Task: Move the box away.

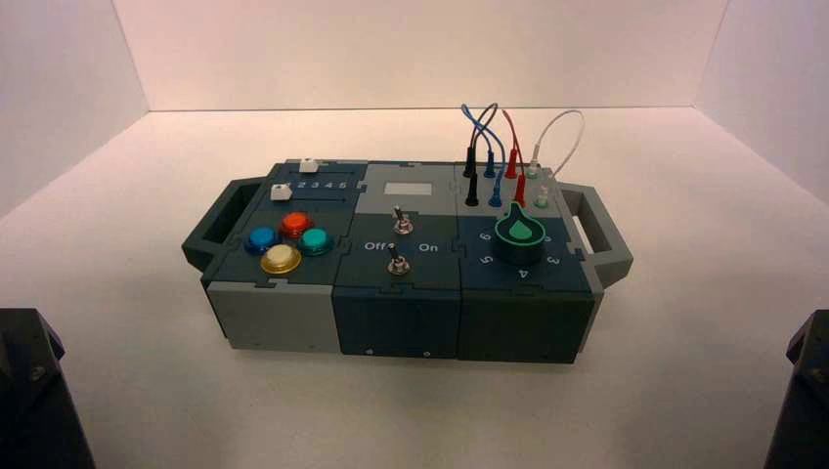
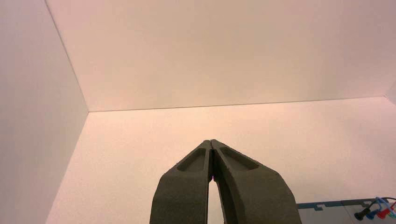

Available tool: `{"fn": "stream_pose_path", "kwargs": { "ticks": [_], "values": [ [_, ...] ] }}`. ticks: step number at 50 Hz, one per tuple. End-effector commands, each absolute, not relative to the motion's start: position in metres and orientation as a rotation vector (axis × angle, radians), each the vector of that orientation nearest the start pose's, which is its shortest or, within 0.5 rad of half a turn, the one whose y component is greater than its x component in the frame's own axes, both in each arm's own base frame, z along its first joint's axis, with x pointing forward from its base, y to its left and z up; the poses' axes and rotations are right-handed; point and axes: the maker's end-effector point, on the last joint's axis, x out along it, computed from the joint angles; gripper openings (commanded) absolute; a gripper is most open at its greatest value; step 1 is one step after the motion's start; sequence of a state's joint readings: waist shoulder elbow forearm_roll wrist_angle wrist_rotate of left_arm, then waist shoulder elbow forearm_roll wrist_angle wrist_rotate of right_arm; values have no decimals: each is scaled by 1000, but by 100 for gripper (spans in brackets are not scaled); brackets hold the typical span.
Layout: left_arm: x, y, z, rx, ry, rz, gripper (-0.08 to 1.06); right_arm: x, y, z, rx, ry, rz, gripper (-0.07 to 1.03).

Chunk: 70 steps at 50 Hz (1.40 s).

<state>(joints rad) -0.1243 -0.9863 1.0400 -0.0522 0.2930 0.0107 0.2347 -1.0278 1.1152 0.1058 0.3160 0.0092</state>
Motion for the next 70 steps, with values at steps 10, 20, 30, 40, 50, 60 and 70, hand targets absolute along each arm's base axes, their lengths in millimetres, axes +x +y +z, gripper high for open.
{"fn": "stream_pose_path", "kwargs": {
  "ticks": [10, 20, 30, 40, 50, 60, 70],
  "values": [
    [249, -34, 280, -17, 316, -135, -3, 230, 65, 251, 64, 386, 260, -2],
    [247, -41, 280, -16, 351, -161, -3, 228, 69, 250, 67, 400, 278, -2],
    [225, -78, 274, -32, 562, -311, -3, 216, 98, 243, 31, 489, 402, -2],
    [202, -111, 263, -51, 789, -447, -3, 205, 129, 233, 21, 618, 518, -2],
    [172, -136, 233, -14, 1043, -558, -3, 198, 147, 217, 23, 814, 564, -2],
    [149, -157, 208, -15, 1168, -627, -3, 178, 177, 196, 41, 977, 658, -2],
    [120, -167, 174, -16, 1312, -671, -3, 144, 211, 160, 40, 1168, 760, -2]
  ]
}}
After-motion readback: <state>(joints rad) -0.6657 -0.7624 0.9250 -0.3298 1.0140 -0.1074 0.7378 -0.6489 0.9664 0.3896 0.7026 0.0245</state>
